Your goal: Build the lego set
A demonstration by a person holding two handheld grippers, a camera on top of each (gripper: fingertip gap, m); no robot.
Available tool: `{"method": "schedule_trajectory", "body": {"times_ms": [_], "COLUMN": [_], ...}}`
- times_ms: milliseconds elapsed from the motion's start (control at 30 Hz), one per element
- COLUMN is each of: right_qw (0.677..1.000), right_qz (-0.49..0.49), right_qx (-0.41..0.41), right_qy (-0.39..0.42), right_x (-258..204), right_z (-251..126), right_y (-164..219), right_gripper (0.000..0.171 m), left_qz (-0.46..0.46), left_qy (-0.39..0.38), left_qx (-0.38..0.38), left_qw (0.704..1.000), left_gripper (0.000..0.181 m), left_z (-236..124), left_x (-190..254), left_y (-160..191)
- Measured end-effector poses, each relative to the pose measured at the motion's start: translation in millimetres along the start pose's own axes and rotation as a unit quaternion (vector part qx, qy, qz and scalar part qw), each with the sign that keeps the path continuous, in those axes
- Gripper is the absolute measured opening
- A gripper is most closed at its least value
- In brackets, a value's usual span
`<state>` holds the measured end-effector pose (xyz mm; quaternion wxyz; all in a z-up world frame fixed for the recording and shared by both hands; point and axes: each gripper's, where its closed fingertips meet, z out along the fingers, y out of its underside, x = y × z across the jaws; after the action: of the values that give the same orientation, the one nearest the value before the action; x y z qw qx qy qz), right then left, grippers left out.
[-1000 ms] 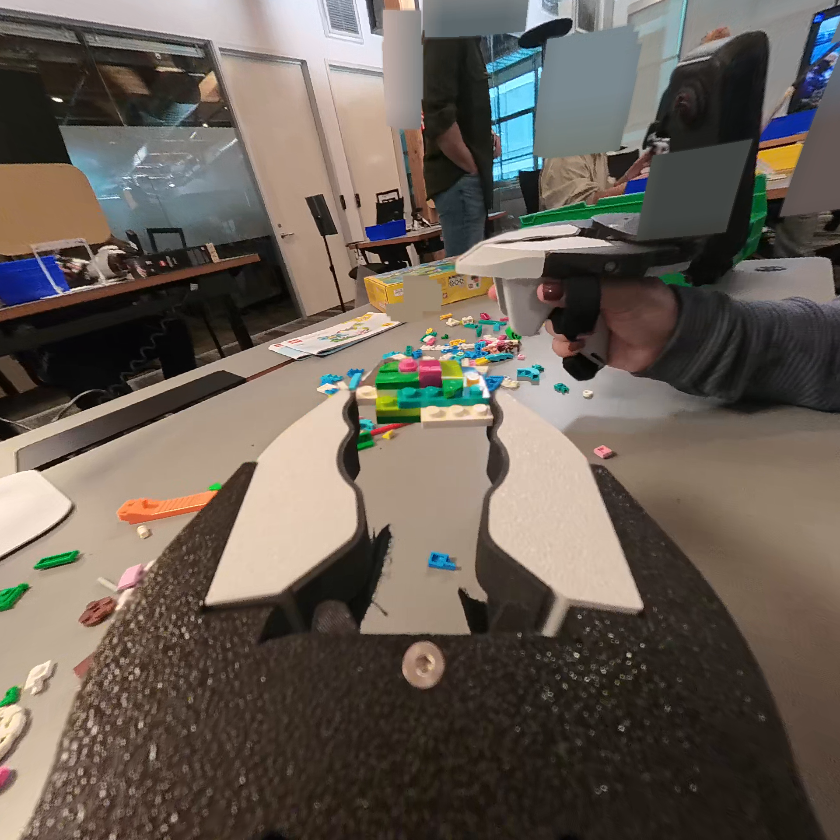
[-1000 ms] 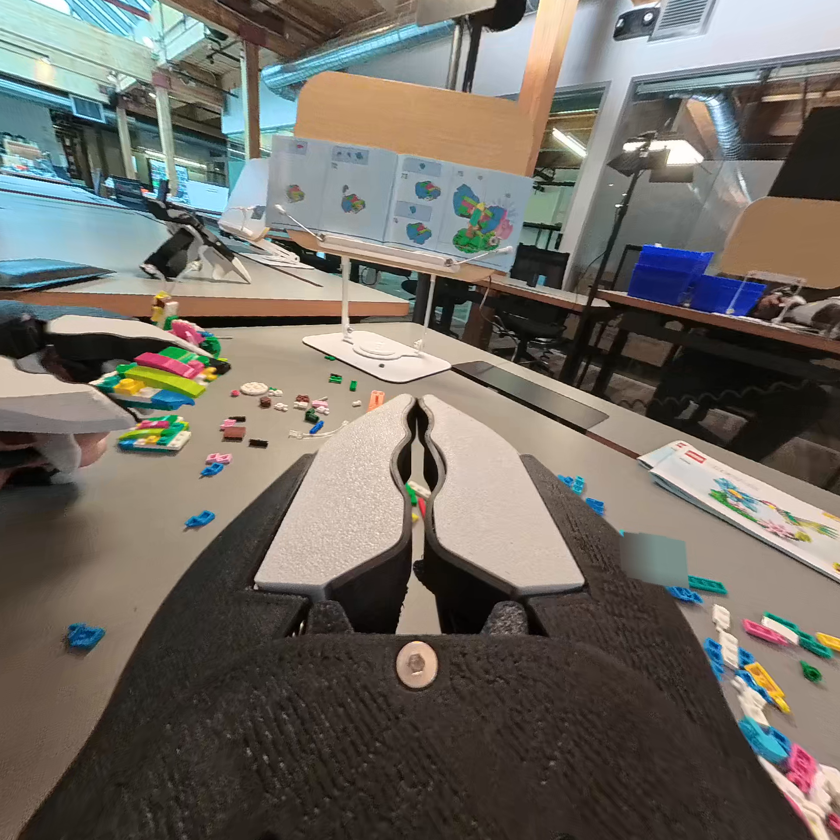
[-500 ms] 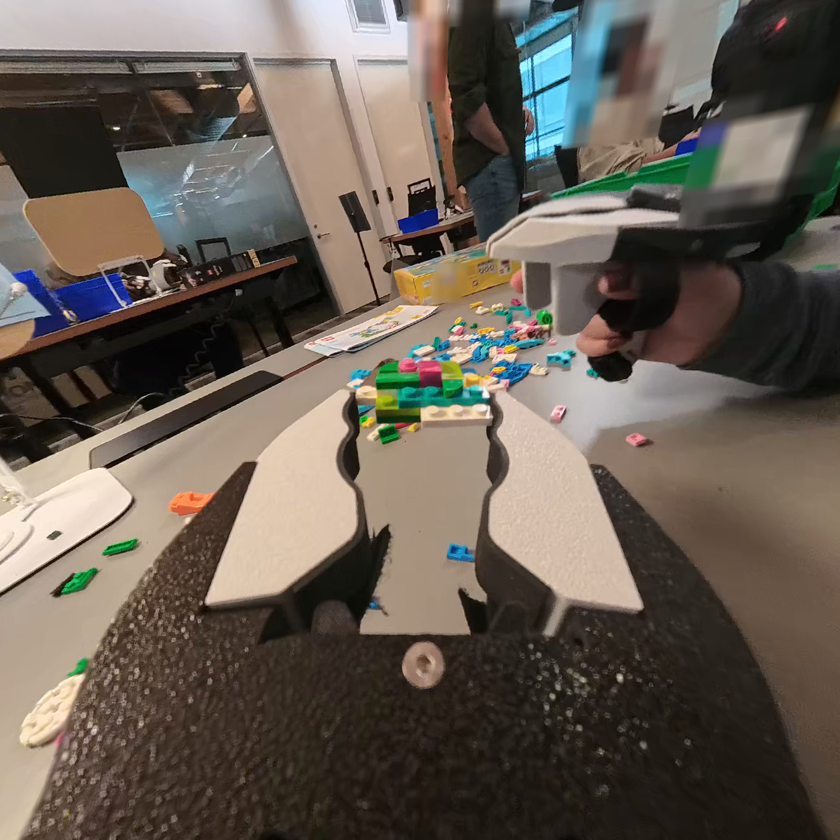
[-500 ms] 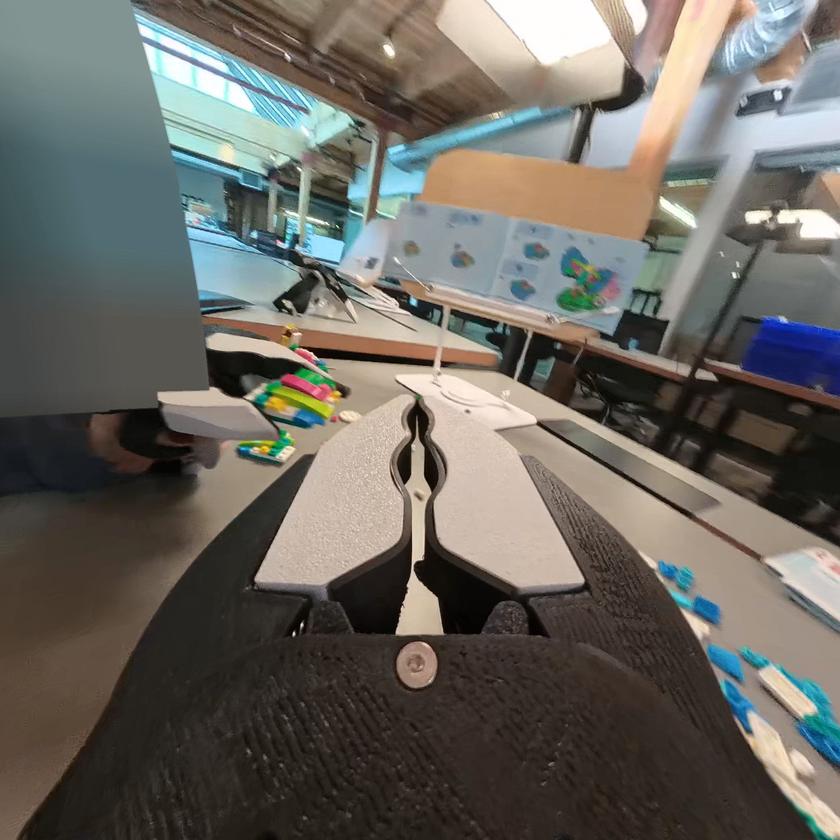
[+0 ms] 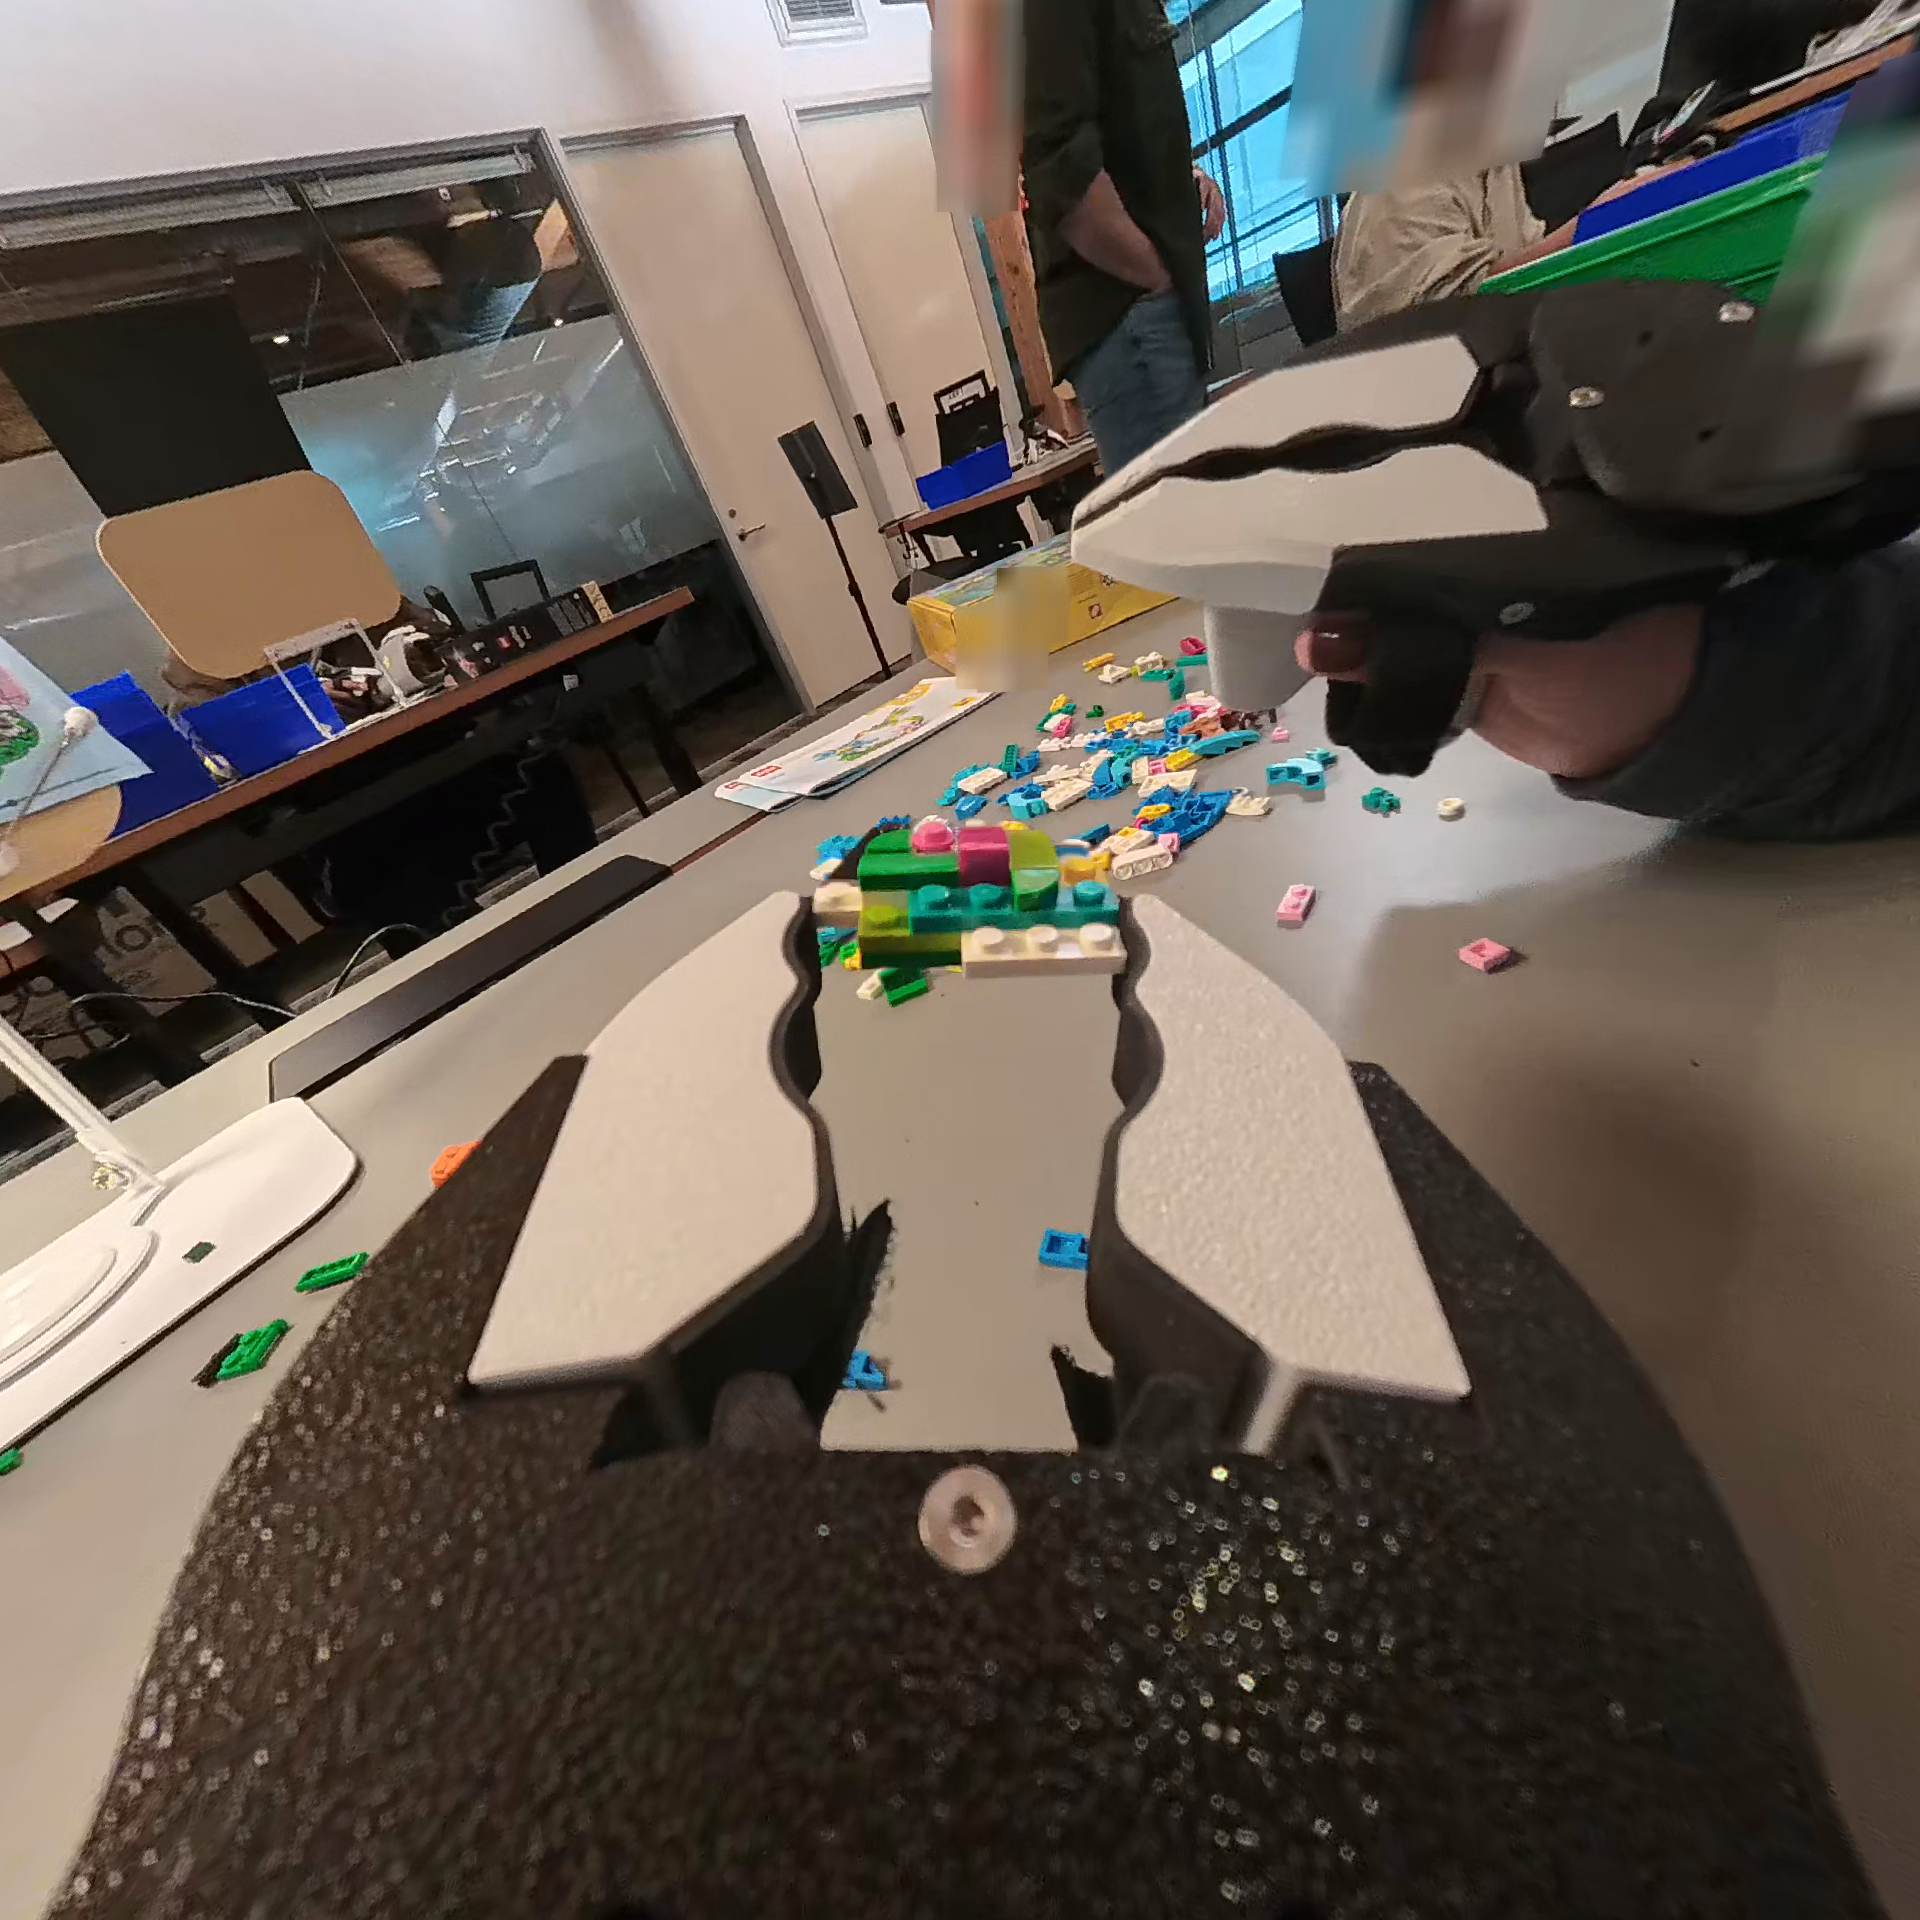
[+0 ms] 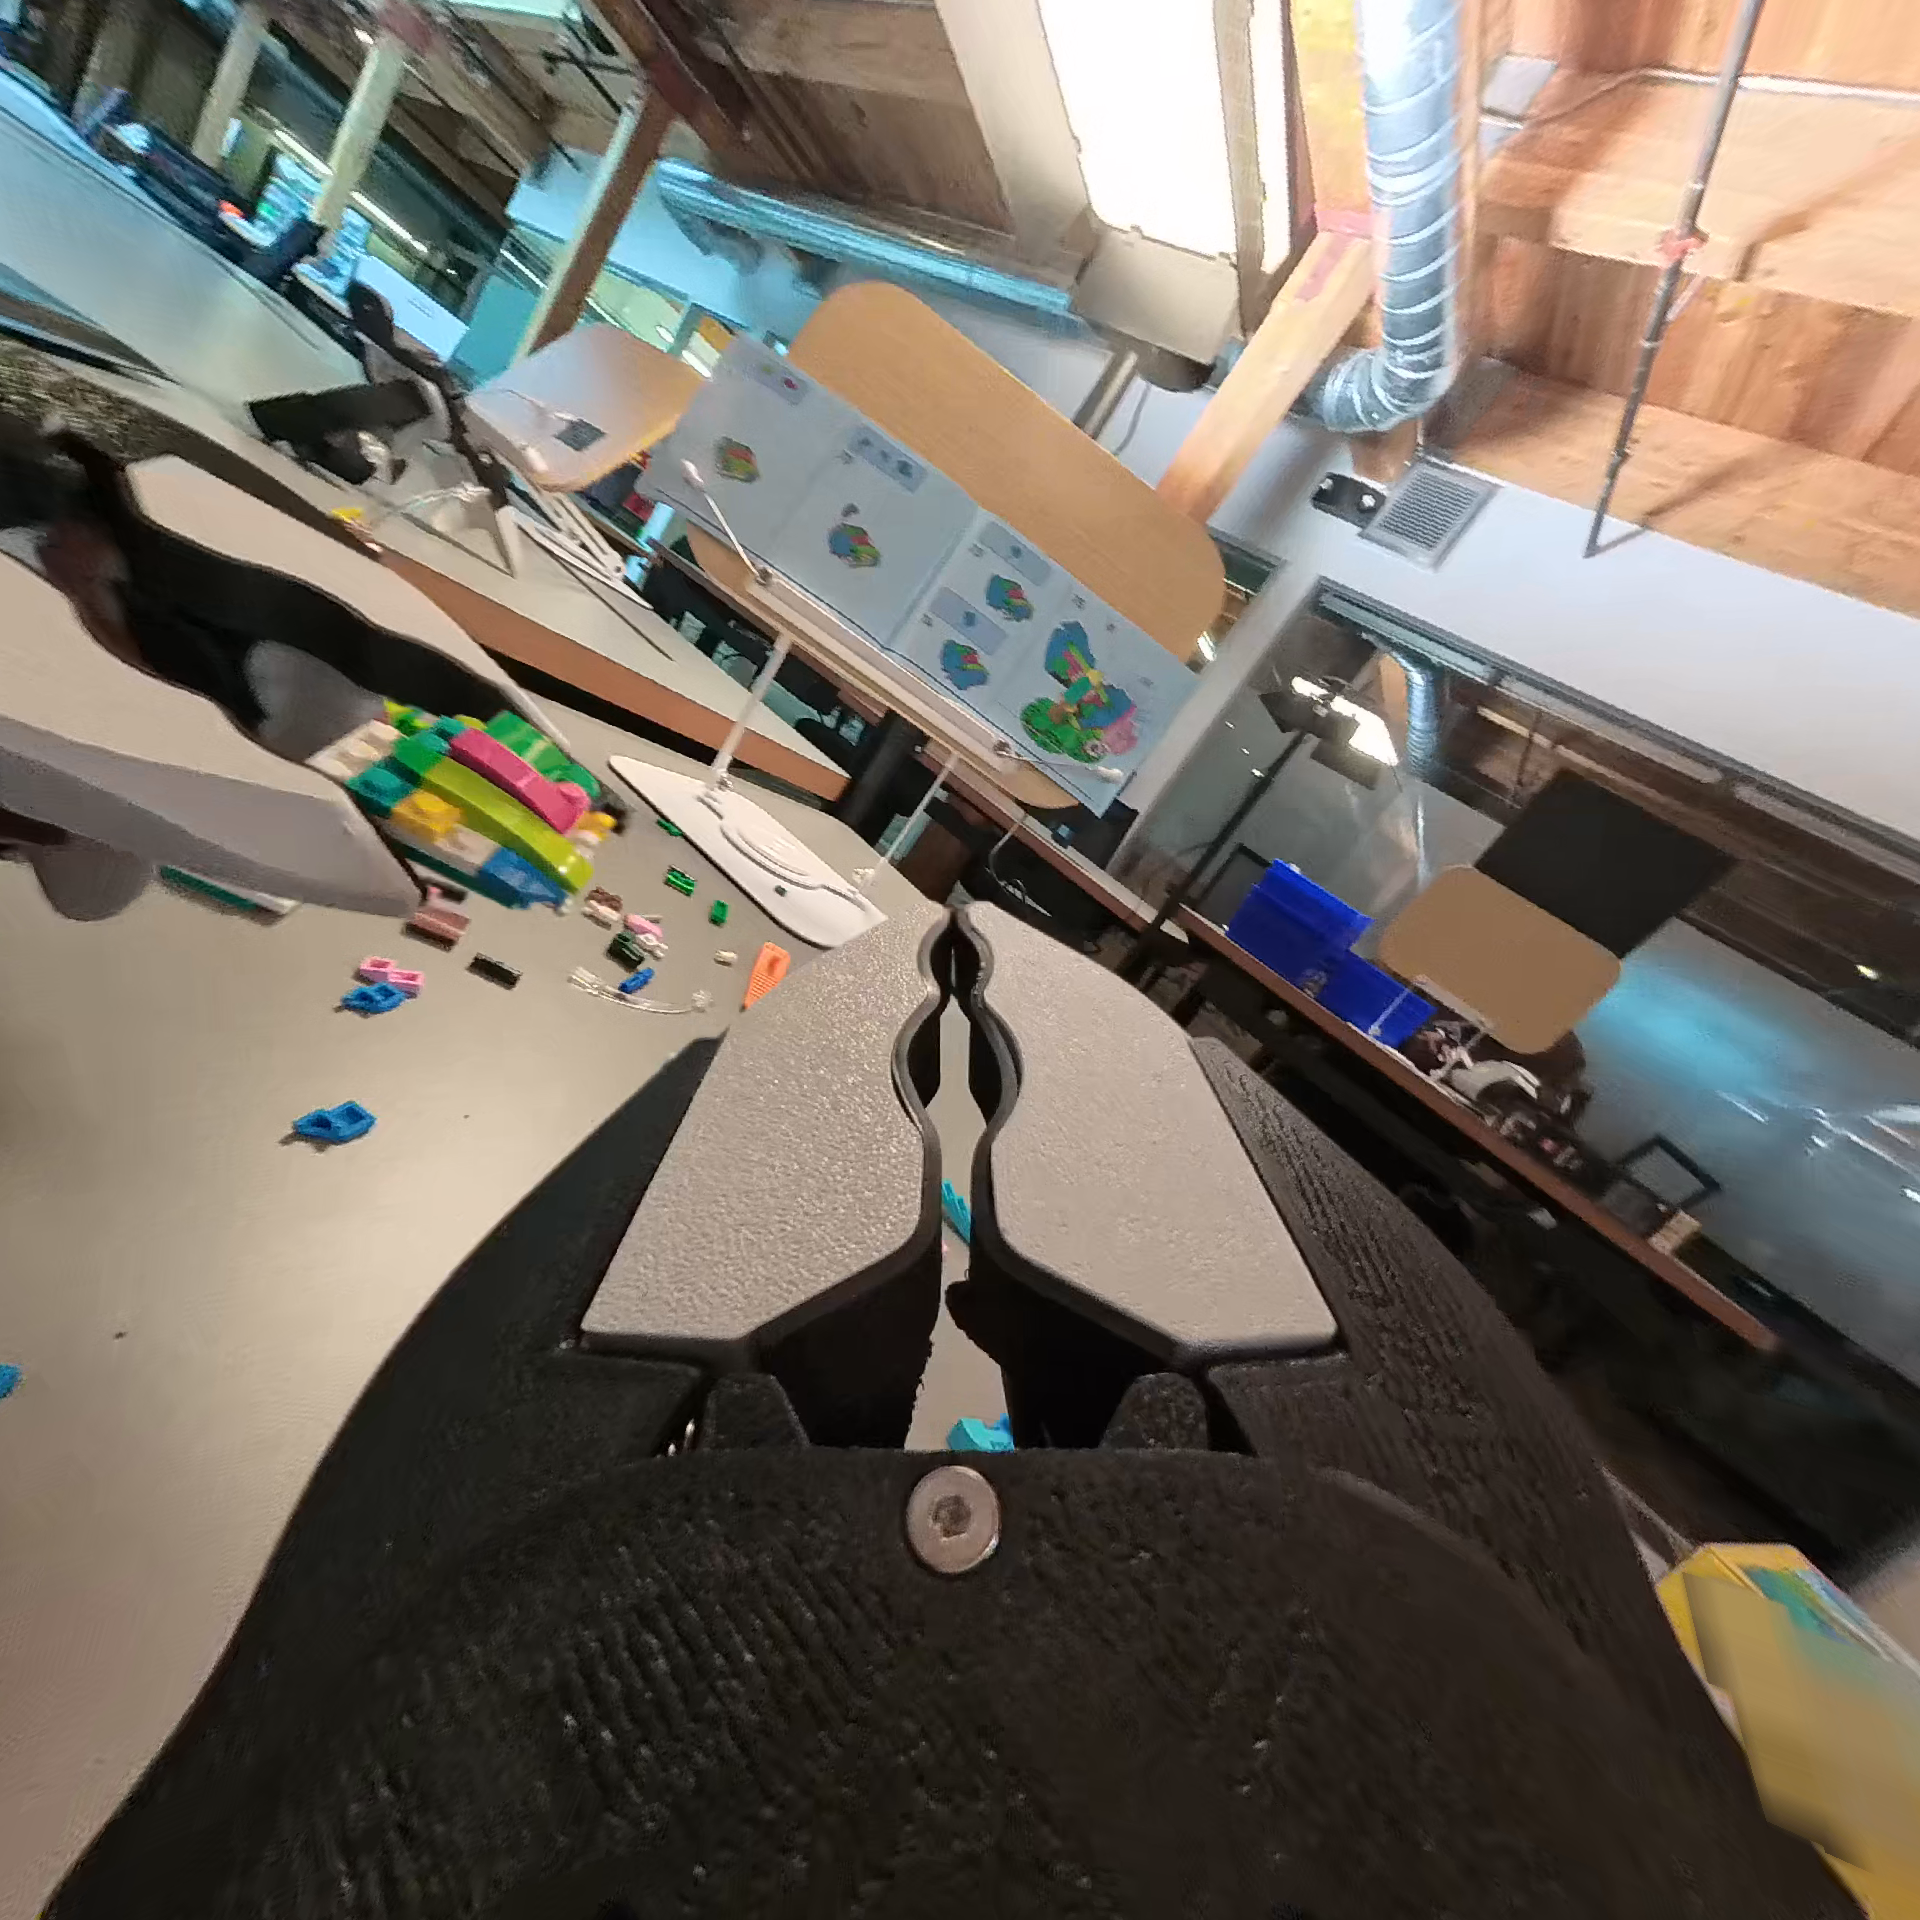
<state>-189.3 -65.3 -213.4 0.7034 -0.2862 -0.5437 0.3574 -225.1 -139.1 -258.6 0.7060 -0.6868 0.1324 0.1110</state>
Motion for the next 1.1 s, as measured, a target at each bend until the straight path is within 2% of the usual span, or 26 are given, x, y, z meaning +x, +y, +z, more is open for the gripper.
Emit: {"method": "schedule_trajectory", "body": {"times_ms": [500, 1100], "right_qw": [0.999, 0.999], "right_qz": [0.037, 0.043], "right_qx": [0.023, 0.017], "right_qy": [0.005, 0.002], "right_x": [4.2, 5.3], "right_z": [-1.1, -0.2], "right_y": [-15.4, -12.2], "right_gripper": [0.0, 0.0], "left_qz": [-0.058, -0.083], "left_qy": [-0.021, -0.022], "left_qx": [0.032, 0.041], "left_qw": [0.998, 0.995], "left_gripper": [0.054, 0.054], "left_z": [-6.4, -8.6], "left_x": [-16.4, -21.9], "left_y": [-6.3, -7.8]}}
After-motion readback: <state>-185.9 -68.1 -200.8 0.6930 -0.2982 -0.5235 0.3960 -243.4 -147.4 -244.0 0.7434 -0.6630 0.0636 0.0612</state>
